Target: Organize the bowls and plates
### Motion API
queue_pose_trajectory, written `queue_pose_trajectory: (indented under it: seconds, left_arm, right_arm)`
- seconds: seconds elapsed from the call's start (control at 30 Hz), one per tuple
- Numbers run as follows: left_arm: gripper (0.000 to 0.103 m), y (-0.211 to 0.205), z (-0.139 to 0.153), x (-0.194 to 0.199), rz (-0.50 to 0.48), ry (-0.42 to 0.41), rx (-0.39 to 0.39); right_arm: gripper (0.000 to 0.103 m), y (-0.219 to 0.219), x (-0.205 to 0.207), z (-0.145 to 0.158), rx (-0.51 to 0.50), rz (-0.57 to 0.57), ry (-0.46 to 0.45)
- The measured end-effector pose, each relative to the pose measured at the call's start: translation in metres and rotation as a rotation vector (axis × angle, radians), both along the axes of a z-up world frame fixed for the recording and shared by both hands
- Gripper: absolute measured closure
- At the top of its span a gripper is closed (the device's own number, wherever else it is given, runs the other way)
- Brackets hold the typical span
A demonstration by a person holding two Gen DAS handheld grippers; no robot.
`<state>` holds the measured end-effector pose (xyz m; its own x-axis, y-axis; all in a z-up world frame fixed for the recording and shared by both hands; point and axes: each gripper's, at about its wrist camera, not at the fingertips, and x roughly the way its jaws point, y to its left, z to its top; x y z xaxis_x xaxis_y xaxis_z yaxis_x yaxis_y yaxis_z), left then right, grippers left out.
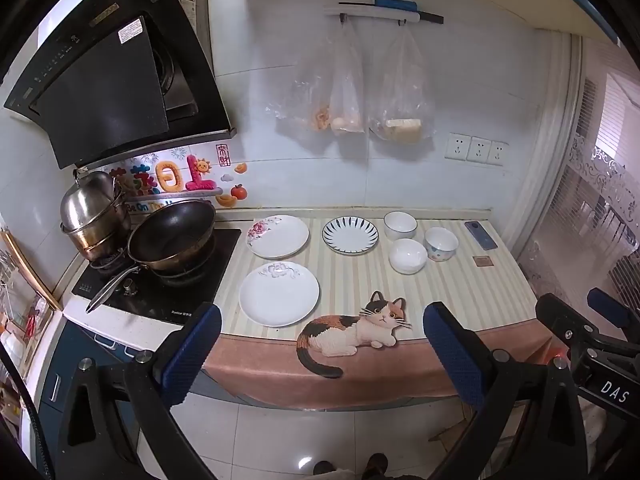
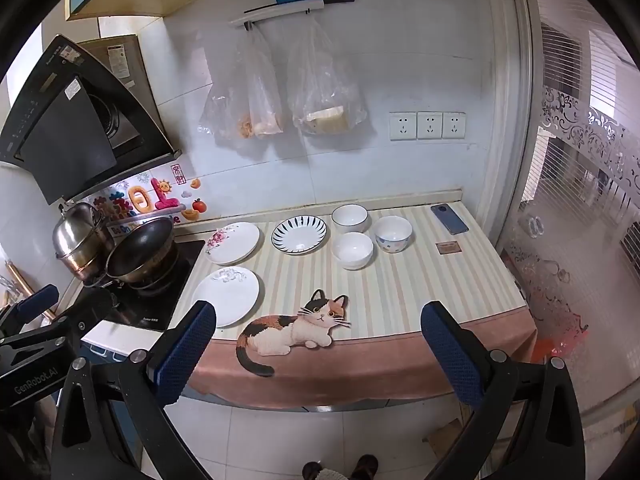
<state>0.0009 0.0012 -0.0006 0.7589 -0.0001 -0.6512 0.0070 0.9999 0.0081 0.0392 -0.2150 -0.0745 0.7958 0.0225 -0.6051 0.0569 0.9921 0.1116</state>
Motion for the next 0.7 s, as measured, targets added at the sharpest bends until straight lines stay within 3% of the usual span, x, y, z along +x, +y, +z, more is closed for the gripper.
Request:
queue_pose_trajectory:
  seconds: [0.7]
  left_arm:
    - [0.000,0.0035,-0.0007,-0.0034,0.002,0.002,0.001]
  right_arm:
    - [0.000,-0.0031,-0.0005,0.0003,-0.002,-0.001,-0.001]
